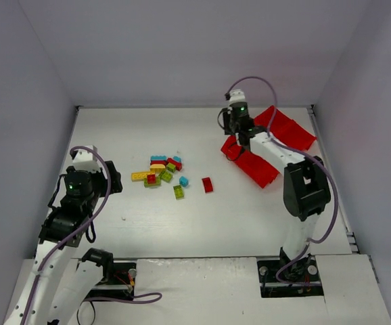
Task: Sort the legos into containers by color
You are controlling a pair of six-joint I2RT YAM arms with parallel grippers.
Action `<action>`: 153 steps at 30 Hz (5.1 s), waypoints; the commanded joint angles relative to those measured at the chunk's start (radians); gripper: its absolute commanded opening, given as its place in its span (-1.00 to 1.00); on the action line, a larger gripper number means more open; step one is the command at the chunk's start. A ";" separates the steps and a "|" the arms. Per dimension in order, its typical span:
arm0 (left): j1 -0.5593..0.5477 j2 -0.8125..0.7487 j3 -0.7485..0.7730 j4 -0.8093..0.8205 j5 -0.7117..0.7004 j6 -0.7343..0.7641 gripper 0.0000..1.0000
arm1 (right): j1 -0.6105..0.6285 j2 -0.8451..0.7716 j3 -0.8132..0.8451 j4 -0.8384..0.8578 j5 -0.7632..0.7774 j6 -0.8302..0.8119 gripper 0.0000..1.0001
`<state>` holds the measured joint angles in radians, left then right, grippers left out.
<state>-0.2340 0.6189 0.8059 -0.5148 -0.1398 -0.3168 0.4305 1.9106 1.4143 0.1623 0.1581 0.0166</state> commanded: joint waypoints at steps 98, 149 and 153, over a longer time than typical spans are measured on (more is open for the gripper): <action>0.002 0.016 0.030 0.038 -0.003 0.002 0.43 | -0.058 -0.224 -0.316 0.109 0.129 0.157 -0.85; 0.004 0.008 0.029 0.035 -0.001 -0.001 0.43 | 0.568 0.025 -0.301 0.160 0.044 0.396 0.07; 0.004 0.007 0.030 0.035 -0.004 -0.001 0.43 | 0.568 0.062 -0.267 0.161 0.058 0.388 -0.14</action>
<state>-0.2340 0.6209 0.8059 -0.5259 -0.1387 -0.3176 0.9958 1.9503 1.1069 0.2985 0.1783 0.3923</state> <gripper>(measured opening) 0.716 0.465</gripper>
